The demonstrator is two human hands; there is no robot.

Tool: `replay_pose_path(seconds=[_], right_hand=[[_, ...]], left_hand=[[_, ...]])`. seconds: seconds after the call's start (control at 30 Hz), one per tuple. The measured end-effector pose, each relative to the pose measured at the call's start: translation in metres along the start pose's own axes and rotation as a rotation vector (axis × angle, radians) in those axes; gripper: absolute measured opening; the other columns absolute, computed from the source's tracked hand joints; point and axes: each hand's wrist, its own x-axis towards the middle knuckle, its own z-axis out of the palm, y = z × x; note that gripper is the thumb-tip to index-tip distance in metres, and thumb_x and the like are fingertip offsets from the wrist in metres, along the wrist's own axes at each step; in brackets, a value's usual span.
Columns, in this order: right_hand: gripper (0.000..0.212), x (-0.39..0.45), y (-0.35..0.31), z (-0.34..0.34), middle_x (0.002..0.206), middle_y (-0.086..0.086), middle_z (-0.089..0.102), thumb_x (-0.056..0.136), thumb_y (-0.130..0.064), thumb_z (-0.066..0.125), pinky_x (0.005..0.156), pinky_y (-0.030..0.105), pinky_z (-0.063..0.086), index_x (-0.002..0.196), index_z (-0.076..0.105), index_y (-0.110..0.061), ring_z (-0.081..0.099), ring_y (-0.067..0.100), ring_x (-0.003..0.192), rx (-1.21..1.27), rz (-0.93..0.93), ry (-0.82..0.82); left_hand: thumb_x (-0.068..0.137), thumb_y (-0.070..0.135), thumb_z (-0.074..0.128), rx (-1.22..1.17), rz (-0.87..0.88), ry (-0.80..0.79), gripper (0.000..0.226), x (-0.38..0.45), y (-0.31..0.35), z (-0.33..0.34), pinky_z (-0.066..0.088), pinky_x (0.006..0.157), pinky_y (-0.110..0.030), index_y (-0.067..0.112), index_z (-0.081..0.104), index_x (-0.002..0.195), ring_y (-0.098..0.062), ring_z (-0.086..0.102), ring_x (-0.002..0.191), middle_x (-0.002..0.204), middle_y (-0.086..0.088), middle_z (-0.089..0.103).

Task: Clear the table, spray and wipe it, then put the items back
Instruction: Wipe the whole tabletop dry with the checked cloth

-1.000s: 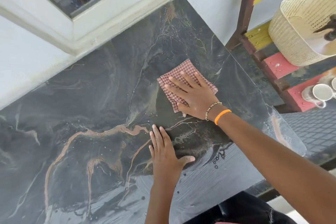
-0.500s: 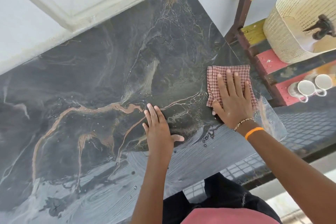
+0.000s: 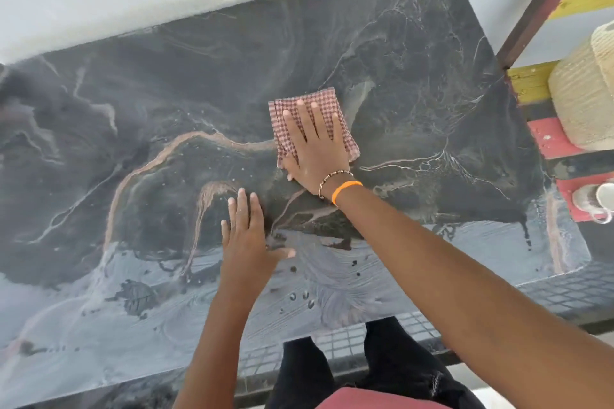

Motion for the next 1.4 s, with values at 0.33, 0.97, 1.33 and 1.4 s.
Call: replay_pose_path(seconds=[0.33,0.97,1.33,1.4], right_hand=[[0.069,-0.033,-0.052,0.019,0.159,0.006,0.007,0.088,-0.041,0.035,0.117,0.055,0.005,0.15,0.011,-0.022,0.005,0.029,0.146,-0.122,-0.334,-0.092],[0.066,0.052,-0.15,0.035,0.159,0.008,0.006,0.089,-0.036,0.028,0.114,0.057,0.002,0.149,0.009,-0.018,0.002,0.029,0.146,-0.06,-0.087,0.007],[0.066,0.071,-0.162,0.026,0.159,-0.004,0.006,0.085,-0.046,0.017,0.116,0.049,0.001,0.149,0.01,-0.032,0.003,0.024,0.147,-0.192,-0.464,-0.082],[0.069,0.036,-0.158,0.032,0.159,-0.003,0.006,0.082,-0.048,0.015,0.116,0.049,0.0,0.149,0.01,-0.032,0.003,0.024,0.147,-0.19,-0.471,-0.112]], left_hand=[[0.072,0.045,0.073,-0.022,-0.29,0.058,0.114,-0.021,-0.097,-0.027,0.006,0.117,-0.049,0.008,-0.002,0.149,-0.031,-0.01,0.145,0.157,-0.014,-0.012],[0.071,0.061,0.058,-0.036,-0.345,0.073,0.116,-0.029,-0.115,-0.025,0.007,0.117,-0.046,0.012,-0.015,0.147,-0.032,-0.015,0.144,0.155,-0.007,-0.023],[0.074,0.068,0.05,-0.055,-0.245,0.172,0.11,-0.039,-0.132,-0.018,0.007,0.118,-0.041,0.016,-0.01,0.148,-0.026,-0.01,0.146,0.158,-0.004,-0.016],[0.073,0.07,0.046,-0.083,-0.203,0.19,0.11,-0.05,-0.147,-0.018,0.003,0.118,-0.038,0.014,-0.01,0.148,-0.022,-0.011,0.146,0.158,-0.002,-0.014]])
